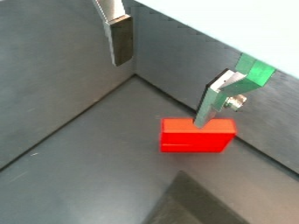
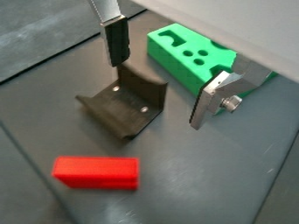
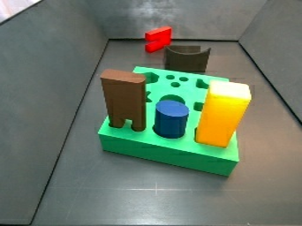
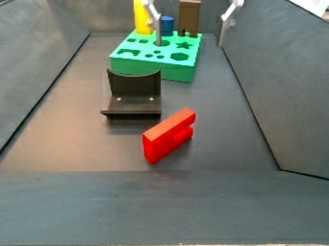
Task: Pick up the double-square object. Move up. Rotate the double-square object. Place the double-square object on the fixture. Regrasp the double-square object. Move to above the board. Insert the double-square object.
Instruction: Pick up the double-square object.
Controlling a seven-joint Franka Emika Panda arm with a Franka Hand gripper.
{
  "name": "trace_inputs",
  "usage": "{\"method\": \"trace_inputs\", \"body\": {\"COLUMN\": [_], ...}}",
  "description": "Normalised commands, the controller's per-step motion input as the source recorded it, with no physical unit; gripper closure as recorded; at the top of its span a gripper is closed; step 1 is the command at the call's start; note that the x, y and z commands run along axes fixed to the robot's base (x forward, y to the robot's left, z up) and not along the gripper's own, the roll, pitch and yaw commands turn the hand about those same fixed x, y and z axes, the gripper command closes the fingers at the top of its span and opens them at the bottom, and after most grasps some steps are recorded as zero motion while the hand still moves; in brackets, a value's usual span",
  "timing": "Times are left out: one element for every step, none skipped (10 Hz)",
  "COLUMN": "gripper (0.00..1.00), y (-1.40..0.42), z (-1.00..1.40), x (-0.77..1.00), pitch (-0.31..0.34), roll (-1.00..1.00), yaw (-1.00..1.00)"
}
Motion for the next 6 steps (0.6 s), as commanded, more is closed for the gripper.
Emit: {"method": "trace_inputs", "body": {"gripper": [0.0,0.0,0.0,0.0,0.0,0.0], "y": [0.42,0.41,0.45,0.43,0.41,0.4], "z": [-0.12,-0.1,-0.13,-0.27,-0.38,-0.45], "x": [0.74,0.76,0.72,0.6,0.44,0.38], "pitch": [0.129,0.117,0.133,0.141,0.147,0.163], "roll": [-0.02,-0.05,-0.03,0.0,0.04,0.07], "yaw": [-0.31,-0.3,-0.28,-0.44,-0.55,-0.56]}}
